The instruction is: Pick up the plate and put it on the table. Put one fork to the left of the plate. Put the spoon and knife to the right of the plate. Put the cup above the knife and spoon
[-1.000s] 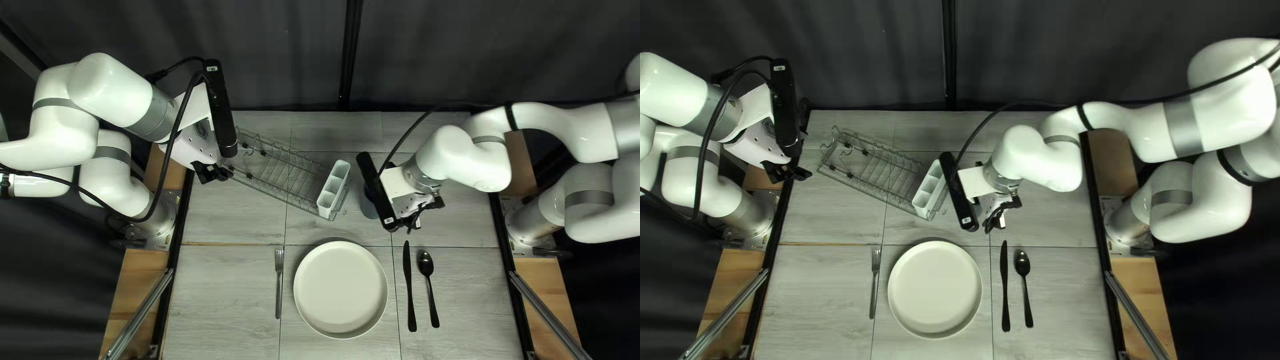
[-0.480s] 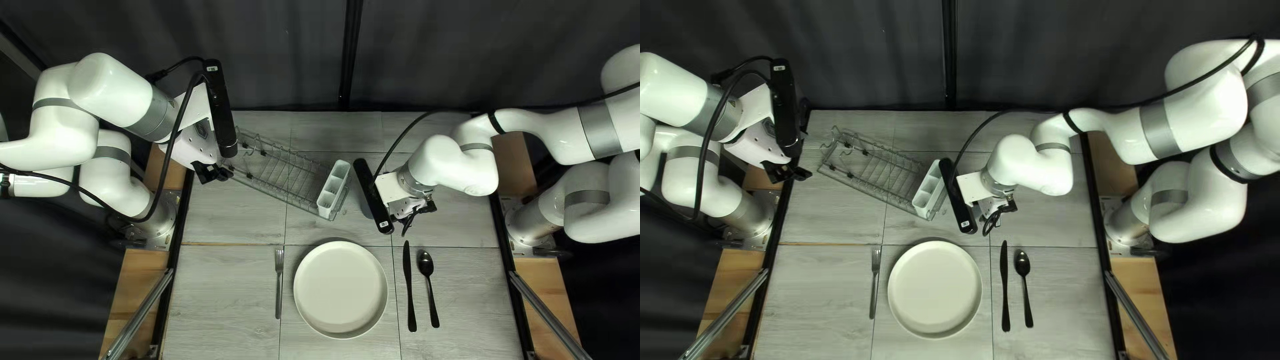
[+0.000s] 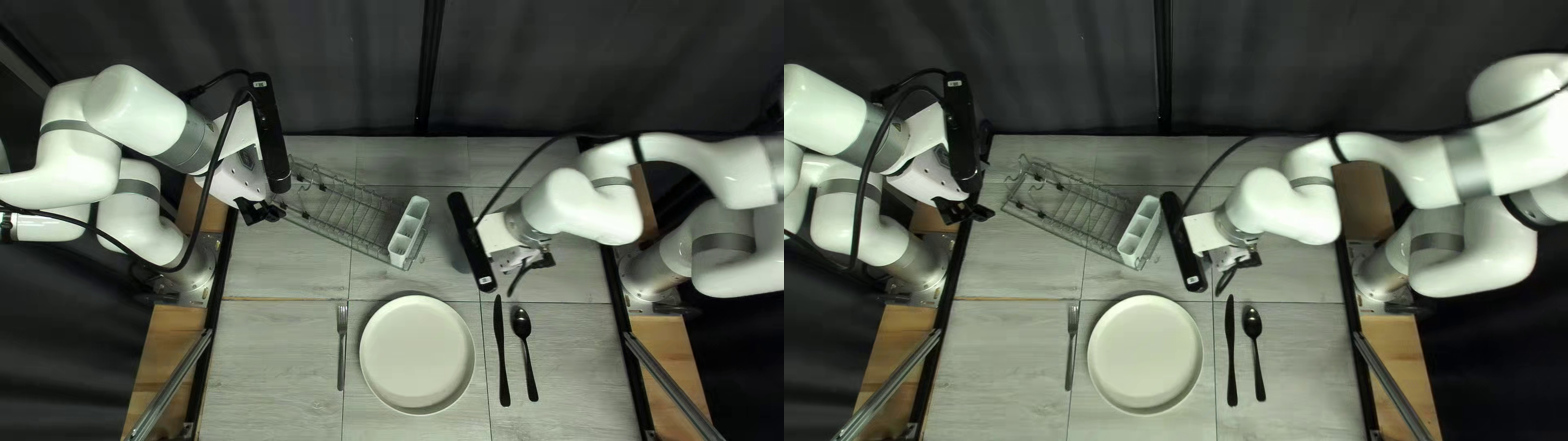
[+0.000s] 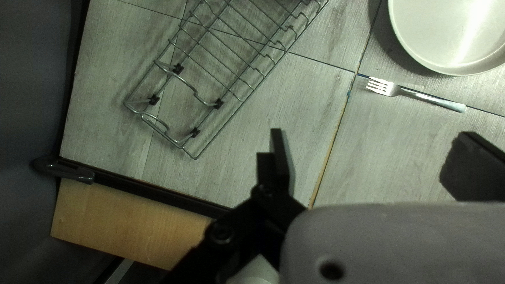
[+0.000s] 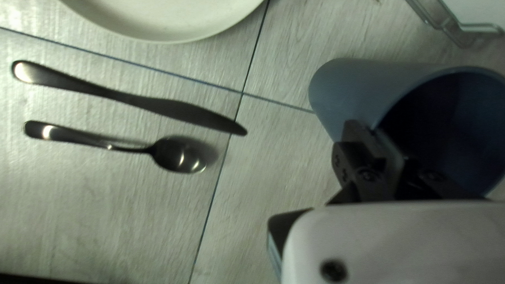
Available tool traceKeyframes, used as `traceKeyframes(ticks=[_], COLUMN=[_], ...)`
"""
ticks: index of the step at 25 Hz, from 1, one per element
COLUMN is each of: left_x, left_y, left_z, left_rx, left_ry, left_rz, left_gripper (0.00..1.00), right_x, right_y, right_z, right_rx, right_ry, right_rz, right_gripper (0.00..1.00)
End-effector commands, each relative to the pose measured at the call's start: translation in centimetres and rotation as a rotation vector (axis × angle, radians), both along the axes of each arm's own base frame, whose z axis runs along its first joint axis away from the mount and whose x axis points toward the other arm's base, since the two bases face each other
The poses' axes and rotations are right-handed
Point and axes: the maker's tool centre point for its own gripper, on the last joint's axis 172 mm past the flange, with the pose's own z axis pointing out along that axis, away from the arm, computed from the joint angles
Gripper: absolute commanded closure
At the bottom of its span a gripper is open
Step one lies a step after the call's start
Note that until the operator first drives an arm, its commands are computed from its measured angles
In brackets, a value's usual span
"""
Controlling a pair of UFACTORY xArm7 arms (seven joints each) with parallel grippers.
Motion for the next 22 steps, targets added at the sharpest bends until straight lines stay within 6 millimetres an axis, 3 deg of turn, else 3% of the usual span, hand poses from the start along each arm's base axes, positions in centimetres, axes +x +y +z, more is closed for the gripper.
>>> traceKeyframes(ticks=[1, 7, 22], left_x=[0.0, 0.0, 0.0], left_y=[0.0, 0.0, 0.0], left_z=[0.0, 0.0, 0.0], left_rx=[0.0, 0.0, 0.0], left_ry=[0.0, 0.0, 0.0], left_rz=[0.0, 0.0, 0.0], left_gripper=[0.0, 0.0, 0.0], right_x=[-2.0, -1.9, -0.3], right_y=[1.1, 0.8, 0.4], right_z=[0.1, -2.0, -3.3], right_rx=[0.01, 0.028, 0.046], right_ry=[0.019, 0.031, 0.042], right_rz=[-0.024, -0.032, -0.029], right_gripper=[1.0, 1.0, 1.0])
